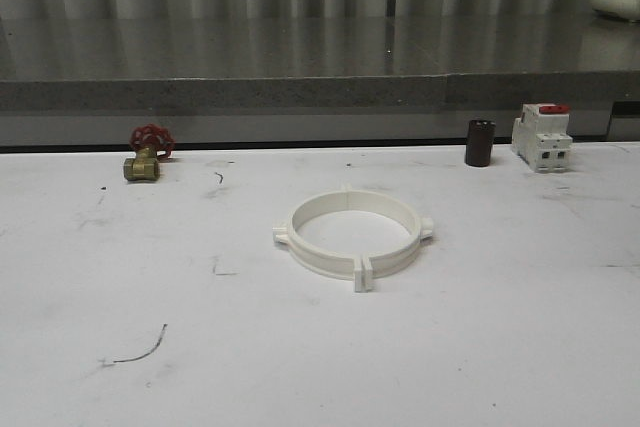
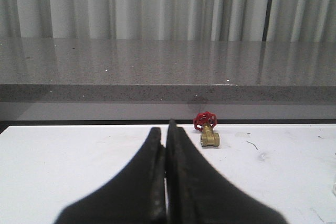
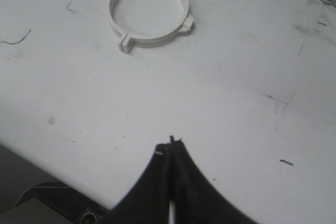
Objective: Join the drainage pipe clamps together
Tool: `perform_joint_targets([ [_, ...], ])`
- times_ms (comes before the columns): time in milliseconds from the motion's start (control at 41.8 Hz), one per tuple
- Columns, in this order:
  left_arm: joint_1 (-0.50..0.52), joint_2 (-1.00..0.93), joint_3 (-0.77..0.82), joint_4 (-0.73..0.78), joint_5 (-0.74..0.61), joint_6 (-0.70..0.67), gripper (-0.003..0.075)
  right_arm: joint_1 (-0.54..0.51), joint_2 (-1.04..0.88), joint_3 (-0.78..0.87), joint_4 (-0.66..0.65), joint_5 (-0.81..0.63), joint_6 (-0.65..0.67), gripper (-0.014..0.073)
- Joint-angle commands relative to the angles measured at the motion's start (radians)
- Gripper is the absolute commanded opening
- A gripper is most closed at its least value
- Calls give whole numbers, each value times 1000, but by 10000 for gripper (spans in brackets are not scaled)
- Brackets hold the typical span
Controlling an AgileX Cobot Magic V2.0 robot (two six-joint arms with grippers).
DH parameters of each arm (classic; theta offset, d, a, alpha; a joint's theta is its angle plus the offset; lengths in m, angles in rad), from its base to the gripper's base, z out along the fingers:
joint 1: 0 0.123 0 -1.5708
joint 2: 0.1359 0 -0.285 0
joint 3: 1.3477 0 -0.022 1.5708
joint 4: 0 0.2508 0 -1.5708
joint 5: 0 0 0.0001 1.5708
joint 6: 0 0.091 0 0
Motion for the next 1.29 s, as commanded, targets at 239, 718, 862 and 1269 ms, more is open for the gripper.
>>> perform_joint_targets([
  [239,1,-12,21,-1,-76,-10,-20,-51,-101,4,-7,-90,-10,-117],
  [718,1,-11,21,-1,-76,-10,-20,-372,-611,444,-6,-520,-10,-117],
  [862,1,-11,21,-1,-76,-10,-20,-378,-714,550,-6,-556,-10,-117],
  [1269,1,-11,21,-1,-76,-10,-20,-378,-724,651,-6,-724,-10,-117],
])
